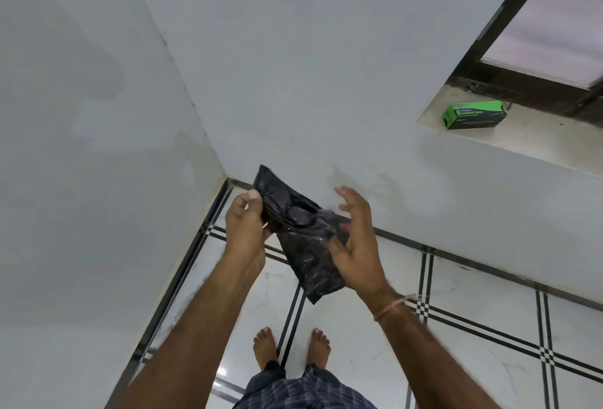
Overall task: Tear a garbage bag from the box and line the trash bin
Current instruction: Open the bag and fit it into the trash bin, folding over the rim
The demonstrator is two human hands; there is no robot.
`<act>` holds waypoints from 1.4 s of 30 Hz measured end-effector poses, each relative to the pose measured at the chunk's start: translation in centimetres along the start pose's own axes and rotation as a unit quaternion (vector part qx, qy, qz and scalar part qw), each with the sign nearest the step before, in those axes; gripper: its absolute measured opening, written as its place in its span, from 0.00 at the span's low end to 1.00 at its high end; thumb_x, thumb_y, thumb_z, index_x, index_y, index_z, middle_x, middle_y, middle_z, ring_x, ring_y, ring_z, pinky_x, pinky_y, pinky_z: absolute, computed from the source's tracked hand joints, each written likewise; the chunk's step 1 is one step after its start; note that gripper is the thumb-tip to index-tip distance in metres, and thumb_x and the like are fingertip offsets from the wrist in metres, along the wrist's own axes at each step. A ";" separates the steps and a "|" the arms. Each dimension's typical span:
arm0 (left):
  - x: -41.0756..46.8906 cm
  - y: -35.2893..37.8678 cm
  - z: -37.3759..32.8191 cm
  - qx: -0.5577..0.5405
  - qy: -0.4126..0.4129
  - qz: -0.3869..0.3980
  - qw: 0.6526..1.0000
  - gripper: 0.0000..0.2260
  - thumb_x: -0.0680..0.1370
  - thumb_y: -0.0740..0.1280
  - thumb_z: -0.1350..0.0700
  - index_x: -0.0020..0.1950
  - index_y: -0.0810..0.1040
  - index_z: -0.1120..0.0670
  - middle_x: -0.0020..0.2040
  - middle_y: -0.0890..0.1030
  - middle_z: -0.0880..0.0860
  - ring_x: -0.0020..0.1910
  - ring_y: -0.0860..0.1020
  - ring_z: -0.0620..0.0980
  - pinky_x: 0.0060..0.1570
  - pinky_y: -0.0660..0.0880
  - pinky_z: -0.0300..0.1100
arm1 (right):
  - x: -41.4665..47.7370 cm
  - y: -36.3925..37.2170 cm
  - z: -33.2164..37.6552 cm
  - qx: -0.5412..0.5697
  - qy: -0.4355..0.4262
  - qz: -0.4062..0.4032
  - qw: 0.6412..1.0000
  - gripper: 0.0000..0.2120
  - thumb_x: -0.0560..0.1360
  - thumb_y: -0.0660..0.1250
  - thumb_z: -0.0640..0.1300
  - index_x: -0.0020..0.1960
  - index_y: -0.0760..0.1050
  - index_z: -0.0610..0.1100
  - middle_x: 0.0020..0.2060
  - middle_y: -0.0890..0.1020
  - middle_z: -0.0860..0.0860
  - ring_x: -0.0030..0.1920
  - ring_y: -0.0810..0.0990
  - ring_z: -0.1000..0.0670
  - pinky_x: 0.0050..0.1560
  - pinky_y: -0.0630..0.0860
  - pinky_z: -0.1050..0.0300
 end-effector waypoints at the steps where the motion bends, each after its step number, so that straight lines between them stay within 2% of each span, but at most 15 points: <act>1: -0.3 0.2 0.1 0.034 0.017 0.011 0.999 0.10 0.87 0.61 0.52 0.59 0.75 0.57 0.49 0.83 0.57 0.45 0.82 0.52 0.37 0.83 0.42 | 0.9 0.0 0.7 -0.033 -0.016 0.014 0.999 0.32 0.76 0.75 0.47 0.77 0.67 0.54 0.77 0.66 0.55 0.75 0.69 0.56 0.72 0.73 0.56; 3: -0.4 0.7 0.1 0.040 0.009 0.028 0.999 0.13 0.87 0.60 0.50 0.61 0.75 0.59 0.48 0.84 0.57 0.45 0.83 0.52 0.39 0.83 0.43 | 2.7 0.4 1.8 -0.088 -0.048 0.058 0.993 0.29 0.74 0.75 0.56 0.73 0.75 0.53 0.76 0.70 0.56 0.76 0.67 0.55 0.74 0.69 0.57; 5: -0.2 1.2 0.1 -0.032 -0.054 0.023 0.998 0.15 0.87 0.59 0.50 0.60 0.76 0.61 0.51 0.84 0.58 0.49 0.83 0.54 0.44 0.82 0.49 | 3.5 0.6 2.0 -0.091 -0.060 0.068 0.992 0.18 0.72 0.76 0.57 0.59 0.86 0.50 0.61 0.82 0.61 0.65 0.76 0.56 0.66 0.76 0.49; 7: 0.2 1.5 -0.3 -0.142 -0.127 -0.007 0.982 0.14 0.87 0.58 0.51 0.54 0.77 0.60 0.55 0.83 0.58 0.51 0.81 0.56 0.48 0.79 0.53 | 3.1 0.5 1.8 -0.087 -0.043 0.077 0.992 0.18 0.72 0.73 0.61 0.51 0.87 0.49 0.45 0.83 0.67 0.51 0.80 0.60 0.53 0.80 0.51; 9: 0.5 1.4 -0.7 -0.204 -0.150 -0.036 0.967 0.15 0.87 0.57 0.51 0.51 0.77 0.60 0.57 0.81 0.58 0.54 0.80 0.55 0.50 0.77 0.51 | 2.4 0.6 0.7 -0.114 -0.016 0.115 0.987 0.22 0.71 0.70 0.65 0.48 0.86 0.47 0.40 0.85 0.59 0.44 0.81 0.56 0.46 0.79 0.47; 12: 0.9 0.6 -0.6 -0.194 -0.116 -0.045 0.973 0.15 0.87 0.58 0.51 0.53 0.78 0.61 0.56 0.82 0.58 0.51 0.82 0.53 0.43 0.79 0.48 | 1.3 1.1 -0.3 -0.039 0.077 0.194 0.977 0.28 0.73 0.70 0.68 0.46 0.84 0.41 0.46 0.87 0.48 0.49 0.85 0.46 0.53 0.81 0.41; 15: 0.6 0.0 -0.3 -0.040 -0.026 -0.014 0.999 0.11 0.86 0.61 0.52 0.56 0.76 0.59 0.51 0.84 0.57 0.49 0.83 0.52 0.43 0.83 0.45 | 1.0 1.0 1.3 0.108 0.163 0.139 0.971 0.24 0.83 0.60 0.64 0.55 0.85 0.46 0.53 0.87 0.51 0.58 0.85 0.52 0.65 0.80 0.56; 17: -0.2 0.5 0.1 0.024 0.006 0.044 0.999 0.10 0.86 0.63 0.52 0.51 0.77 0.58 0.46 0.85 0.56 0.47 0.83 0.51 0.45 0.83 0.45 | 1.7 1.3 2.1 0.138 0.176 0.074 0.972 0.19 0.83 0.64 0.59 0.53 0.83 0.44 0.50 0.87 0.46 0.54 0.86 0.47 0.60 0.82 0.55; 20: -1.1 1.3 1.0 0.006 -0.037 0.095 0.995 0.10 0.83 0.67 0.52 0.48 0.80 0.57 0.45 0.86 0.56 0.46 0.83 0.52 0.48 0.82 0.48 | 2.7 2.7 2.4 0.120 0.190 0.065 0.972 0.12 0.76 0.77 0.49 0.50 0.81 0.41 0.45 0.86 0.39 0.43 0.86 0.46 0.47 0.84 0.55; 23: -1.0 1.4 1.5 -0.032 -0.077 0.104 0.991 0.15 0.78 0.71 0.49 0.55 0.79 0.60 0.50 0.84 0.60 0.49 0.82 0.56 0.53 0.80 0.51 | 2.8 3.3 1.9 0.140 0.209 0.040 0.967 0.09 0.74 0.79 0.43 0.46 0.83 0.38 0.42 0.86 0.38 0.40 0.85 0.48 0.44 0.84 0.55; 26: -1.1 1.3 2.1 -0.055 -0.094 0.112 0.988 0.24 0.73 0.73 0.47 0.62 0.78 0.62 0.51 0.84 0.60 0.49 0.83 0.56 0.47 0.84 0.46 | 2.7 3.1 1.6 0.165 0.228 0.009 0.960 0.08 0.76 0.76 0.40 0.44 0.83 0.35 0.39 0.85 0.36 0.39 0.84 0.48 0.43 0.83 0.56; 28: -1.1 1.2 2.5 -0.074 -0.106 0.121 0.984 0.31 0.73 0.73 0.46 0.68 0.76 0.66 0.56 0.83 0.63 0.53 0.83 0.58 0.50 0.85 0.47 | 2.6 3.2 1.5 0.184 0.247 0.002 0.951 0.10 0.78 0.74 0.40 0.45 0.82 0.32 0.37 0.83 0.38 0.39 0.82 0.48 0.41 0.82 0.59; 31: -0.9 1.0 2.9 -0.076 -0.111 0.131 0.982 0.35 0.73 0.72 0.46 0.71 0.73 0.69 0.61 0.82 0.64 0.59 0.81 0.59 0.58 0.82 0.50 | 2.5 3.2 1.5 0.262 0.292 -0.007 0.920 0.12 0.80 0.72 0.41 0.48 0.80 0.29 0.41 0.84 0.40 0.42 0.83 0.45 0.43 0.83 0.57; 37: 0.2 0.1 3.0 -0.059 -0.106 0.117 0.986 0.19 0.70 0.73 0.47 0.53 0.80 0.60 0.47 0.85 0.55 0.45 0.83 0.50 0.41 0.84 0.40 | 2.6 2.4 0.8 0.356 0.380 -0.060 0.852 0.10 0.81 0.69 0.41 0.41 0.79 0.40 0.35 0.86 0.46 0.35 0.85 0.50 0.35 0.82 0.60; 42: 1.1 -1.3 2.9 -0.091 -0.133 0.086 0.983 0.18 0.82 0.64 0.46 0.54 0.80 0.61 0.50 0.87 0.58 0.47 0.87 0.52 0.43 0.86 0.46 | 3.1 0.8 -0.9 0.406 0.456 -0.072 0.788 0.09 0.84 0.66 0.47 0.54 0.79 0.42 0.40 0.88 0.45 0.40 0.86 0.46 0.39 0.87 0.48</act>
Point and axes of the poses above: each hand's wrist, its own x-axis towards the middle knuckle, its own y-axis out of the palm, z = x × y, the point moved 3 cm from there along x, towards the middle knuckle
